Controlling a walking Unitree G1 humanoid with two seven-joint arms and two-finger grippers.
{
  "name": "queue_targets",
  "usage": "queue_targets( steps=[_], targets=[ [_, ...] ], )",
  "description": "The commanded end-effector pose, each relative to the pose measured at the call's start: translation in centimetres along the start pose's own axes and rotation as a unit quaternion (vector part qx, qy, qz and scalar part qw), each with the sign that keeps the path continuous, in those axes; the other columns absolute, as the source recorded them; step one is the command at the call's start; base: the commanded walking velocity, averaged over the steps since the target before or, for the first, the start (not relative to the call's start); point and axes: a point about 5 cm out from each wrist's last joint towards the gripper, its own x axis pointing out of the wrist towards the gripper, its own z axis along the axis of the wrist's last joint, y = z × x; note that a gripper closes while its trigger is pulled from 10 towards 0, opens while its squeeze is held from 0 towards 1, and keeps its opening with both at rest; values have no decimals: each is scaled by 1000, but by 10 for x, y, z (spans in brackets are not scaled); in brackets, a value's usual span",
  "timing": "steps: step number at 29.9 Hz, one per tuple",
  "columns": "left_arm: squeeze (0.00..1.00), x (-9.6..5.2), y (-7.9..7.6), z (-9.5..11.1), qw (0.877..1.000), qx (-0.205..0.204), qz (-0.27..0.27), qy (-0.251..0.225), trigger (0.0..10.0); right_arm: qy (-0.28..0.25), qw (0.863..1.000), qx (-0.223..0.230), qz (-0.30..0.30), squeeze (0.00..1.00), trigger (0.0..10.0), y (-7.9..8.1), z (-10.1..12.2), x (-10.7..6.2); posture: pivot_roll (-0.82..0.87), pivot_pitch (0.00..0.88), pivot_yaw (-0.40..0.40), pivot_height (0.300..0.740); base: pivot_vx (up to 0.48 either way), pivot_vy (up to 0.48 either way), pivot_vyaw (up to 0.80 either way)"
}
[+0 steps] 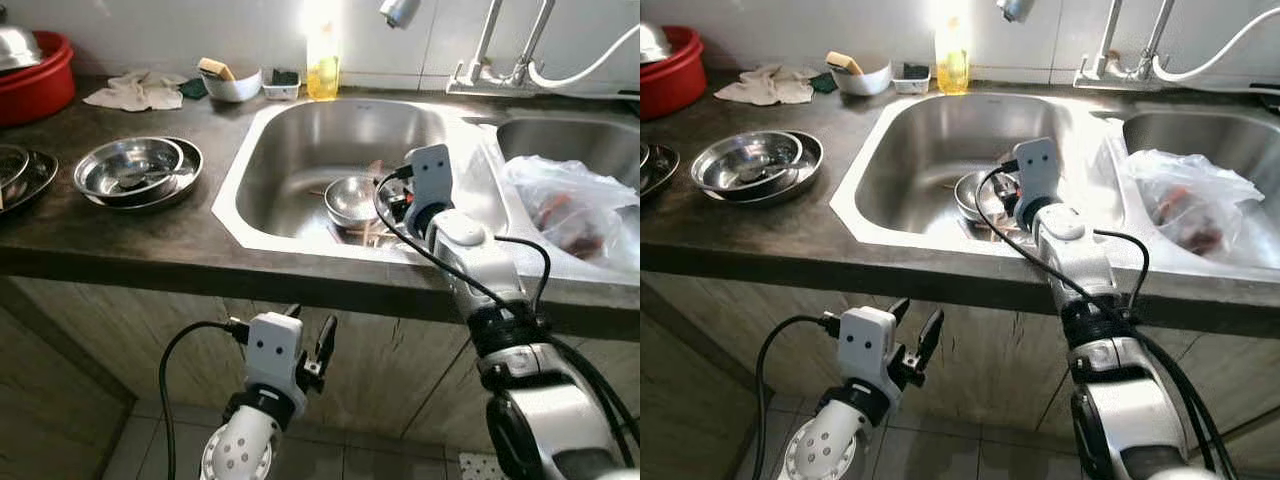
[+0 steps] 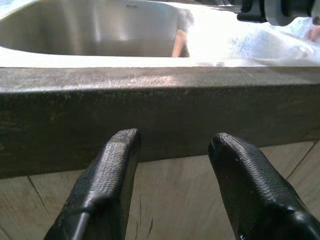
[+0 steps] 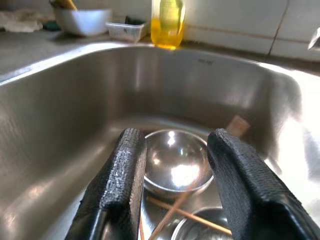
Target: Kitchen organization
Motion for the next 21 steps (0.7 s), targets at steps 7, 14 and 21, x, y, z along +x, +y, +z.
queue_targets(
  steps=[7,14,21],
  targets=[
    [0,3,5,2,1000,-4,9,-1,10000,-90,996,24,-17,0,10000,12,7,-47,82,134,-26,740,0,0,0],
    [0,8,10,3,1000,-4,12,-5,10000,-114,993,14,-17,0,10000,23,5,-71,74,111,-14,740,0,0,343],
    [0,11,13,6,1000,11,14,-13,10000,-100,994,31,-18,0,10000,30,-3,-82,81,92,-12,740,0,0,800]
  ],
)
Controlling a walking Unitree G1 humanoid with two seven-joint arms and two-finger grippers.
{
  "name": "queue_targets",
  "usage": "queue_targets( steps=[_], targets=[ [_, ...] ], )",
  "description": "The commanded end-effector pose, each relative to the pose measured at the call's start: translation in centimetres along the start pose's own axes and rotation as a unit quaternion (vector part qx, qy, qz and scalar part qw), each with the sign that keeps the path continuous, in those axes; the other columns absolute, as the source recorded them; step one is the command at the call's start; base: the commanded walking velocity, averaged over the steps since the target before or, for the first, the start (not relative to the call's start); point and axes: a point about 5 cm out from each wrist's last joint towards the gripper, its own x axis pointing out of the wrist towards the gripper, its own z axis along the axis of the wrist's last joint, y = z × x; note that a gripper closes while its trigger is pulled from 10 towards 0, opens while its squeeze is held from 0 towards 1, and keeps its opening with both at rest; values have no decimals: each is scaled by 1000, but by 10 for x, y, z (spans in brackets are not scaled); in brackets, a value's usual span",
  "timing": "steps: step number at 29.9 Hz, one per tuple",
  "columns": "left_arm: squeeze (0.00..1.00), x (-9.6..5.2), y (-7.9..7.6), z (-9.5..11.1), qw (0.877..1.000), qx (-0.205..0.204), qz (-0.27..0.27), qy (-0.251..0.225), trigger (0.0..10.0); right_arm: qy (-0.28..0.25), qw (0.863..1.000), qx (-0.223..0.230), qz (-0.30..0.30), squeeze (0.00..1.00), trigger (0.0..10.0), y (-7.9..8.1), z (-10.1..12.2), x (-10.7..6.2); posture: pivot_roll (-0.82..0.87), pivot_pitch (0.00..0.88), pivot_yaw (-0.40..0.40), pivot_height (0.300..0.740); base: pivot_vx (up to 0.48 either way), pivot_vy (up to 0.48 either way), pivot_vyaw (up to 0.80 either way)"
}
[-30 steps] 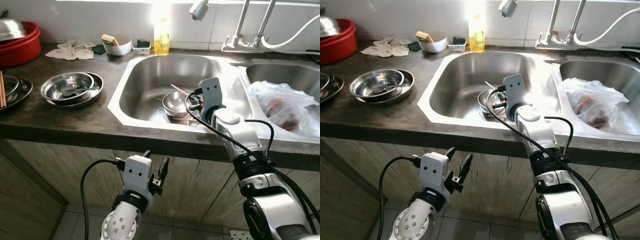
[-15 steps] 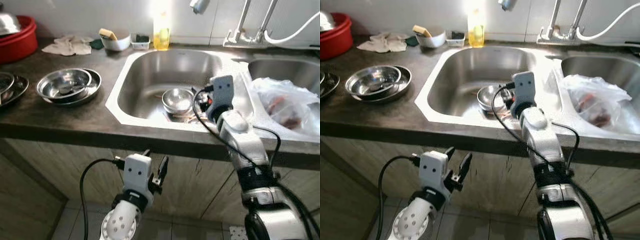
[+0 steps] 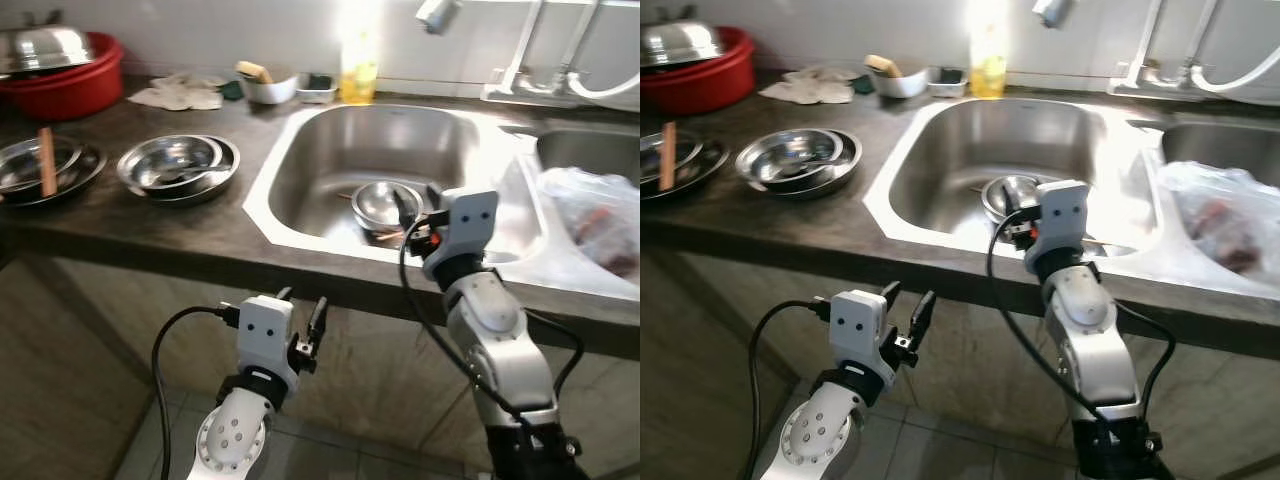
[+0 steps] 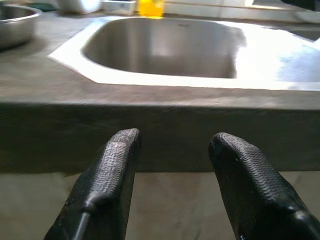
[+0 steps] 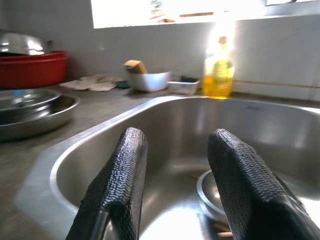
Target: Kitchen organization
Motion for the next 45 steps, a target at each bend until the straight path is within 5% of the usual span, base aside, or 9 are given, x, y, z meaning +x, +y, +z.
queue_targets(
  steps=[1,22,45],
  targets=[
    [0,1,-1,0,1000,14,-7,-3,10000,-2,1000,3,-2,0,10000,0,2,-3,83,87,-15,740,0,0,800],
    [0,3,1,-1,1000,1,6,-7,10000,16,999,19,23,0,10000,13,-5,-6,83,73,-17,740,54,0,800],
    [0,3,2,-3,1000,13,3,-3,10000,28,998,24,46,0,10000,20,-9,-4,84,84,-17,740,320,0,156]
  ],
)
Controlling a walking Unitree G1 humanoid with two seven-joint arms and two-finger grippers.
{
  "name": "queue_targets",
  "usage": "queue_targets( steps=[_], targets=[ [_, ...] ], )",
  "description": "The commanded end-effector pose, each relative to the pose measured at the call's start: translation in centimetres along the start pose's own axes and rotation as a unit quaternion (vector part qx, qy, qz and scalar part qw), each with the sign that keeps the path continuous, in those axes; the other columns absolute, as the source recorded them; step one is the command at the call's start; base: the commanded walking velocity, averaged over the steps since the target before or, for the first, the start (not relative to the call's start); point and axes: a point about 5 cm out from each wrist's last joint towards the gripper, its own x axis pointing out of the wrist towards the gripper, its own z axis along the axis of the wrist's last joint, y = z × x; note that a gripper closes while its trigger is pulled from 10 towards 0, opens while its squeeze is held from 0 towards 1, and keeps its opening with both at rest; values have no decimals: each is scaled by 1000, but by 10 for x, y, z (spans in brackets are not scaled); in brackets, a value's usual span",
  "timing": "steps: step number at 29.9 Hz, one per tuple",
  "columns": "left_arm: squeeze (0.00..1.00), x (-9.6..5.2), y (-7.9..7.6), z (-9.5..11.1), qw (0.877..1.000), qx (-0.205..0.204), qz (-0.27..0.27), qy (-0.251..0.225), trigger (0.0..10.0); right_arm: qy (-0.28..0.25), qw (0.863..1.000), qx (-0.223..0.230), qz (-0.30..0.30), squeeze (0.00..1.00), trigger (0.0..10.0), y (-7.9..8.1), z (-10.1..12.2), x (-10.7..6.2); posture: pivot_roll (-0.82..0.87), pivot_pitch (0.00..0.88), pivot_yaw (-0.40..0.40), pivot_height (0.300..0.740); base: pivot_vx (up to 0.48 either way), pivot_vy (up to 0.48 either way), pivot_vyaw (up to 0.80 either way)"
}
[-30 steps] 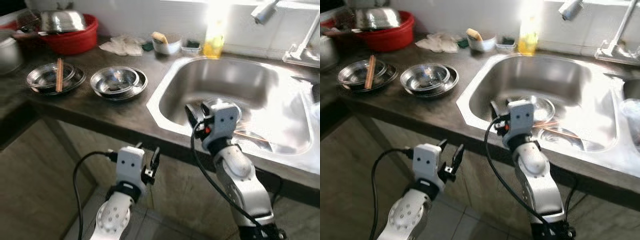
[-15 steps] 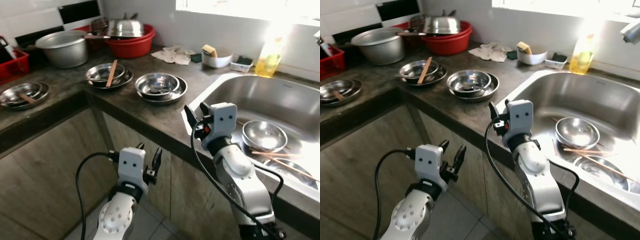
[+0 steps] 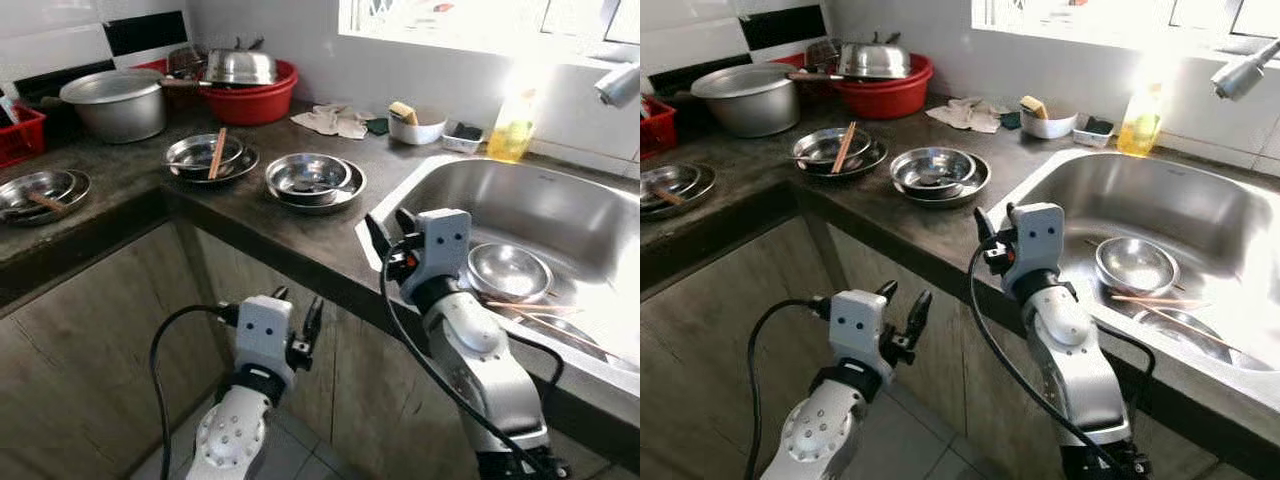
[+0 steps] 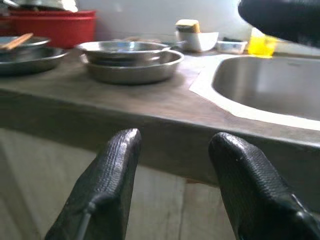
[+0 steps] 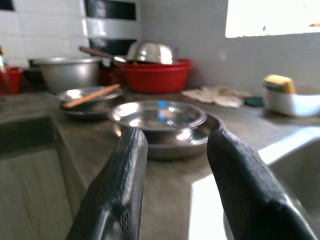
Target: Kitchen organization
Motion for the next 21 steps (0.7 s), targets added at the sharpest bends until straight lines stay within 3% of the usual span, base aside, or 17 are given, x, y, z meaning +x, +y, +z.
queue_targets(
  steps=[1,12,14,15,21],
  targets=[
    [0,1,4,-1,1000,3,8,4,10000,0,1000,1,10,0,10000,5,1,3,83,85,-17,740,0,0,419],
    [0,0,3,-3,1000,-2,6,11,10000,-1,1000,13,-17,0,10000,-1,5,14,87,95,-16,740,0,0,38],
    [0,-1,1,-2,1000,-2,1,11,10000,-6,1000,12,-27,259,10000,-3,7,18,90,100,-17,740,0,0,0],
    [0,-1,1,-2,1000,-2,0,10,10000,-8,999,12,-30,1000,10000,-4,8,19,91,104,-16,740,0,0,0],
    [0,-5,-2,-2,1000,-5,-9,13,10000,-48,997,7,-56,1000,10000,-11,22,25,95,114,-18,740,0,0,0]
  ],
)
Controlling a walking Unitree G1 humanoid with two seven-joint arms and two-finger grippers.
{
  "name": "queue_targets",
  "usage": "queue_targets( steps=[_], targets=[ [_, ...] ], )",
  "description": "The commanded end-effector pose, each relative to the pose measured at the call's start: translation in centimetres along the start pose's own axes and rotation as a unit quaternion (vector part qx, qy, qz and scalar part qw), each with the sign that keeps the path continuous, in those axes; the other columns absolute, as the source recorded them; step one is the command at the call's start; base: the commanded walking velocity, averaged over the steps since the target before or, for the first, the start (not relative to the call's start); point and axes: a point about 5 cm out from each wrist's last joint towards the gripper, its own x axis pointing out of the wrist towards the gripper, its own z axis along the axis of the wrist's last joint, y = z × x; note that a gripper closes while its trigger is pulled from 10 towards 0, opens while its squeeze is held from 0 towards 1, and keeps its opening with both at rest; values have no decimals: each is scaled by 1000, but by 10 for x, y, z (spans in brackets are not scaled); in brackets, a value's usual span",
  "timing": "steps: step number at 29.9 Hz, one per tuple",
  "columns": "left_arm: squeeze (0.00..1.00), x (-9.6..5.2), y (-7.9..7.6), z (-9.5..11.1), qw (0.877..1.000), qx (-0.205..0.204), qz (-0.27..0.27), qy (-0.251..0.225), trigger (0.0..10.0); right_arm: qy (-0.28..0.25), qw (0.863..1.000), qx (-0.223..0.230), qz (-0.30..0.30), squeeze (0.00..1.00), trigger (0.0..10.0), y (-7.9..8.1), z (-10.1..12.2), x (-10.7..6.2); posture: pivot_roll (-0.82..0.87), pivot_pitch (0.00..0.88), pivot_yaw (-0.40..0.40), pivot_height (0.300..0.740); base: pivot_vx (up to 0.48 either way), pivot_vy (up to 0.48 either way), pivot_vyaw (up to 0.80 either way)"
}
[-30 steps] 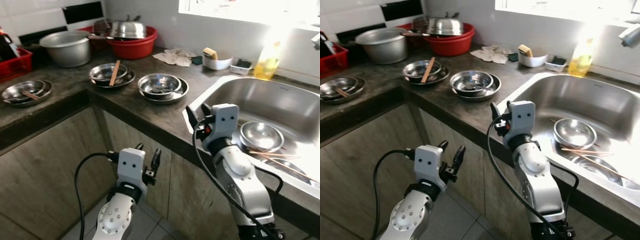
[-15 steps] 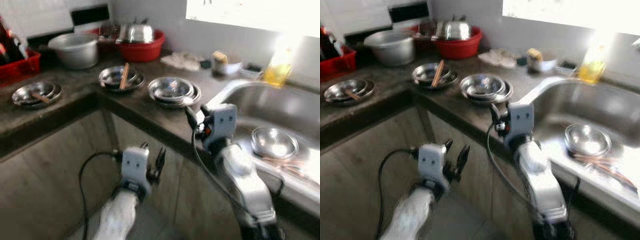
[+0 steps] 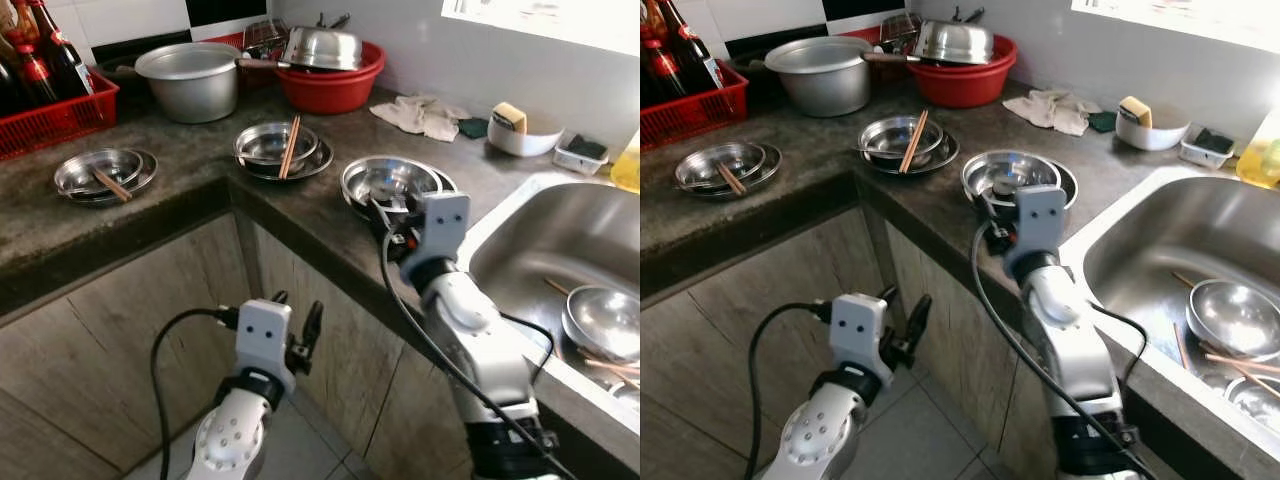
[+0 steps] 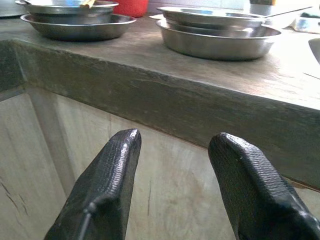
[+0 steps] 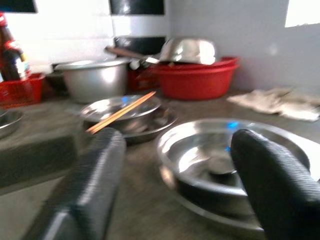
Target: Kitchen organization
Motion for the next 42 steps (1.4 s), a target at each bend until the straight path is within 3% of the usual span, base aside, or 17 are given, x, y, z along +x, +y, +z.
queue_targets(
  steps=[1,6,7,11,14,21,28,42],
  targets=[
    [0,-2,-6,4,1000,-6,-17,-2,10000,-31,999,-8,-31,1000,10000,-10,11,3,95,117,-16,740,0,0,0],
    [0,-5,-13,3,999,-8,-41,0,10000,-55,994,-49,-83,1000,10000,-22,21,4,96,124,-15,740,0,0,0],
    [0,-8,-17,2,998,-6,-55,1,10000,-47,989,-71,-120,0,10000,-33,20,2,95,128,-15,740,0,0,0],
    [0,-9,-20,2,998,-7,-67,4,10000,-7,985,-72,-154,0,10000,-42,7,-1,95,129,-12,740,0,0,0],
    [0,-9,-22,2,997,-7,-79,4,10000,30,985,-16,-172,0,10000,-40,-10,-3,100,129,-14,740,0,0,0],
    [0,-10,-22,3,997,-8,-81,4,10000,37,977,74,-196,0,10000,-40,-15,0,107,123,-17,740,0,0,0],
    [0,-10,-22,3,997,-7,-81,2,10000,28,977,95,-187,0,10000,-39,-10,9,106,114,-18,740,0,0,0],
    [0,-8,-27,18,995,-17,-87,-47,10000,40,976,110,-184,0,10000,-36,-22,21,112,115,-16,740,0,0,0]
  ],
)
